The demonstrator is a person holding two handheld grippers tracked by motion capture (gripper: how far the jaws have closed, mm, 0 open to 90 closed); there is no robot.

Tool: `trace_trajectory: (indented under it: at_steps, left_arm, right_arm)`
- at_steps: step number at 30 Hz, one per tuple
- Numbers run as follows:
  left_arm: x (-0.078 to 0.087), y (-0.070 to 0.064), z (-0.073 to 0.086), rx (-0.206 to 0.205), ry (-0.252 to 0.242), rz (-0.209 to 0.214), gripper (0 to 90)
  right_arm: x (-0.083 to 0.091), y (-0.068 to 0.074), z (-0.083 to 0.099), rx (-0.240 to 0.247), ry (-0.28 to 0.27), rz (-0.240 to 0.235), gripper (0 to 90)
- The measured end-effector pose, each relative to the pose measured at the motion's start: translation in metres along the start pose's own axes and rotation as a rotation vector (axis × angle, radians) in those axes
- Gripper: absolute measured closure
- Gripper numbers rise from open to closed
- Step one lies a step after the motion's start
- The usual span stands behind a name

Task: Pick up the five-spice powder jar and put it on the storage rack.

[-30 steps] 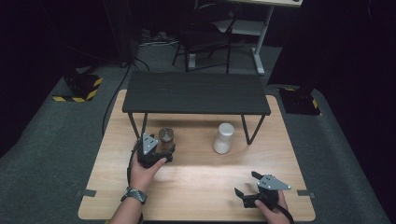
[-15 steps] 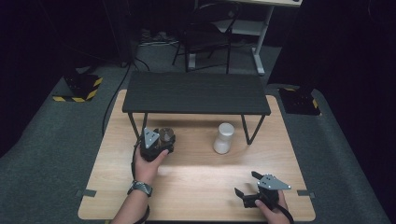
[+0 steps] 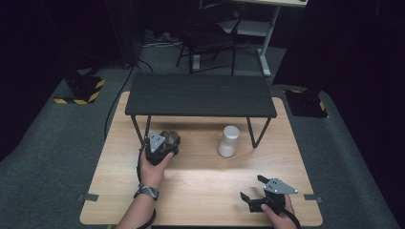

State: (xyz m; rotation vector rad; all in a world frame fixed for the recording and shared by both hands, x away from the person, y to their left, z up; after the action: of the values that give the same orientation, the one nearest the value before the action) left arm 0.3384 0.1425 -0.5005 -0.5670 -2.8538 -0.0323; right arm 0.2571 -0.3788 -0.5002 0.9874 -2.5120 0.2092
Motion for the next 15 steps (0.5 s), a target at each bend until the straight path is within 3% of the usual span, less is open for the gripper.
trace_trajectory:
  at_steps: [15]
  left_arm:
    - [0.017, -0.003, -0.013, -0.005, -0.049, 0.011, 35.0]
  right_arm:
    - [0.000, 0.001, 0.000, 0.001, -0.001, 0.006, 0.4]
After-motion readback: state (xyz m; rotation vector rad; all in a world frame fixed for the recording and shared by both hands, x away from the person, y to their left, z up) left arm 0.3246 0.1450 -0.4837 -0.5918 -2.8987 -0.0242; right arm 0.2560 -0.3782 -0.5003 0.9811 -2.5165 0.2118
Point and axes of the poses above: each handheld gripper's, and its own axes: x roughly backward along the jaws, z roughly out of its underside, y roughly to its left, the point moved 3 cm from there along -x, roughly forward along the jaws, and after that the axes turned 2 degrees about -x, right-handed, at the moved point
